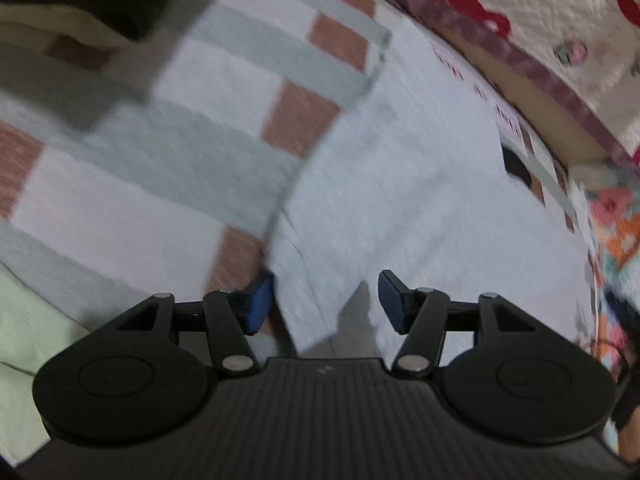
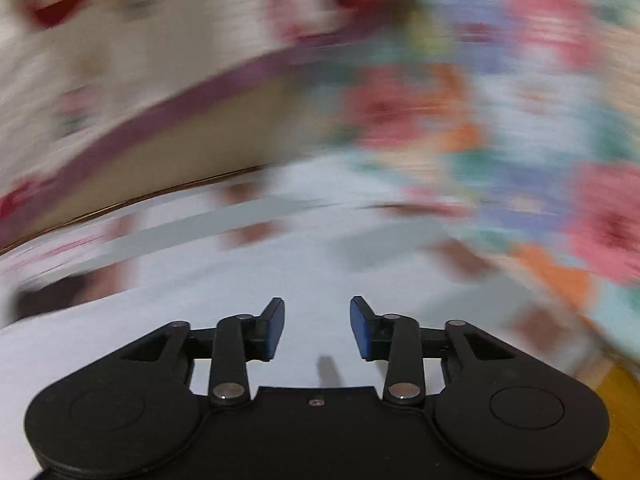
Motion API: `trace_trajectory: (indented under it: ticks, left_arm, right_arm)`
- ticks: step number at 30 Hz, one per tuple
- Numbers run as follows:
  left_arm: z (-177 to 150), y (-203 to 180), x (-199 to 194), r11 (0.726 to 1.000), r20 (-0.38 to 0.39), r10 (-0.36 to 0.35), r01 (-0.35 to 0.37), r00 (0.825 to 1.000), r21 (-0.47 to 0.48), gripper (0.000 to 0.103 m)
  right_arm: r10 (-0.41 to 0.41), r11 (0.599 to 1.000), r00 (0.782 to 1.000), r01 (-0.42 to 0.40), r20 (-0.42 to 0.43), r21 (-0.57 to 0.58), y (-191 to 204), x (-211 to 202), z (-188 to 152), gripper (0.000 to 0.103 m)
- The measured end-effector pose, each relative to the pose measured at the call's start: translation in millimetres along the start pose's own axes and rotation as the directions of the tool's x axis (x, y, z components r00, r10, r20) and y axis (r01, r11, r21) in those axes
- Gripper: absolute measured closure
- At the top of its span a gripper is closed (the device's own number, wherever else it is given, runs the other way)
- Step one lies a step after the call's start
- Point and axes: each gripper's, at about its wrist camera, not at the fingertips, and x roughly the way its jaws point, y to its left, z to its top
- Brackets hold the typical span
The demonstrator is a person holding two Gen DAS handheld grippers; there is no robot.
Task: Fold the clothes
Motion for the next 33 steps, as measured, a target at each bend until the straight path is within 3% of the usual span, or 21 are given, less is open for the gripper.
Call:
trace_trajectory:
  ticks: [3,6,9,12,15,18,19,20,21,24,26,28,30,33]
  left_arm:
    - [-7,-5,5,1.0,-0.022,0.009,-0.009,1.0,0.025,0.037]
    - [-11,-2,5,1.0,-0.02,-0.016,0.015,1.0,-0.022,0.03]
    - [-17,10,1,0.99,-0.008,-0.072,0.07,0.997,-0.124,0.024]
    - [-26,21,-4,0.966,0.013,-0.094,0.094,0.995,-0.241,0.024]
    - [-34,19,-6,0.953,0.024,-0.067,0.071,0.997,-0.294,0.024]
    - [-39,-3,-4,0.986,0.031,0.002,0.003,1.0,-0.167,0.023]
    - [-40,-10,-3,0.992,0.037,0.027,-0.022,0.999,-0.124,0.041]
    - [-42,-16,-8,0.994,0.083,0.082,-0.075,0.993,-0.085,0.098]
    - [-44,-22,-13,0.99,0.13,0.134,-0.129,0.982,-0.05,0.096]
    - [-49,-42,-28,0.954,0.28,0.273,-0.296,0.92,0.042,0.097]
    - [-53,-54,-37,0.909,0.383,0.348,-0.408,0.856,0.087,0.102]
    - [-56,-66,-47,0.85,0.481,0.405,-0.515,0.777,0.115,0.103]
    - [-53,-51,-53,0.866,0.445,0.422,-0.496,0.79,0.06,0.103]
    - [-44,-23,-50,0.932,0.322,0.353,-0.361,0.878,-0.038,0.103]
  right_arm:
    - [0.244,0.961,0.967,-0.251,-0.076,-0.117,61,8,1,0.061]
    - [0.347,0.9,0.927,-0.372,-0.144,-0.226,105,5,-13,0.061]
    - [0.435,0.812,0.873,-0.486,-0.222,-0.322,149,1,-27,0.055]
    - [0.505,0.699,0.806,-0.591,-0.308,-0.402,193,-2,-41,0.053]
    - [0.554,0.566,0.73,-0.683,-0.4,-0.462,237,-6,-55,0.053]
    - [0.582,0.415,0.645,-0.759,-0.494,-0.502,281,-10,-69,0.053]
    - [0.587,0.362,0.616,-0.78,-0.526,-0.511,295,-11,-73,0.053]
    - [0.588,0.307,0.586,-0.799,-0.557,-0.517,310,-12,-78,0.053]
    - [0.589,0.27,0.565,-0.812,-0.578,-0.518,320,-13,-83,0.053]
    - [0.59,0.262,0.551,-0.822,-0.59,-0.505,322,-15,-96,0.053]
    - [0.583,0.25,0.553,-0.819,-0.595,-0.516,322,-17,-105,0.052]
    - [0.576,0.236,0.573,-0.8,-0.583,-0.552,321,-23,-112,0.051]
    - [0.578,0.237,0.583,-0.79,-0.571,-0.566,319,-28,-118,0.049]
    - [0.583,0.252,0.59,-0.785,-0.558,-0.566,318,-33,-123,0.049]
